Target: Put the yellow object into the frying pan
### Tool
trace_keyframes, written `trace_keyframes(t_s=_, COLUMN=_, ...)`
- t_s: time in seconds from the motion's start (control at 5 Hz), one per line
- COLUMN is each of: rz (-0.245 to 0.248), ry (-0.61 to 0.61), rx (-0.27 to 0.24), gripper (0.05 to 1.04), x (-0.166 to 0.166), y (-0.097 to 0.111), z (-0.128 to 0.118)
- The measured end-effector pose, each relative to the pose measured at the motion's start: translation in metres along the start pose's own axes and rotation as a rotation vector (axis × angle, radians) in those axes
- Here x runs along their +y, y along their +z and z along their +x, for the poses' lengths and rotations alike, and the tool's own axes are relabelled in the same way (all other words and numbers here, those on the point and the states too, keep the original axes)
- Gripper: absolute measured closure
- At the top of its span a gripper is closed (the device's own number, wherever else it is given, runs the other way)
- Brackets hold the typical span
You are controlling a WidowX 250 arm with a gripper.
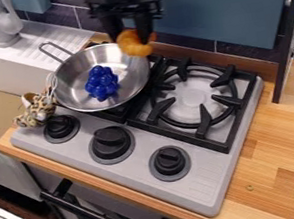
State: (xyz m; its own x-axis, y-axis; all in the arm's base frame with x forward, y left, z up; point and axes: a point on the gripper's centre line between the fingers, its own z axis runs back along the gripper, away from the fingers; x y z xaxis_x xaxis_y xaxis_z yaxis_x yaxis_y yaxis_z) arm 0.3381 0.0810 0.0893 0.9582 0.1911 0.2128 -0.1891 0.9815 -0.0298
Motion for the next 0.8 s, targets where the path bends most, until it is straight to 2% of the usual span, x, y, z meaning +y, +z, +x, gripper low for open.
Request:
trace_keyframes(t_s=0.2, rz=-0.030, ry=-0.023, rx=-0.031, gripper=0.449, x=0.018, y=0.014, z=-0.008)
trace_keyframes(t_s=0.4, rz=-0.054, ry=-0.013, rx=-0.018, gripper=0.449, x=0.036, y=0.021, z=-0.010)
trace_keyframes(t_s=0.6, rz=-0.059, ry=-0.012, rx=-0.001, gripper=0.449, x=0.051, y=0.020, z=-0.011)
trace_keyframes(t_s=0.8, rz=-0.039, ry=-0.023, rx=0.002, gripper=0.449, x=0.056, y=0.017, z=-0.011)
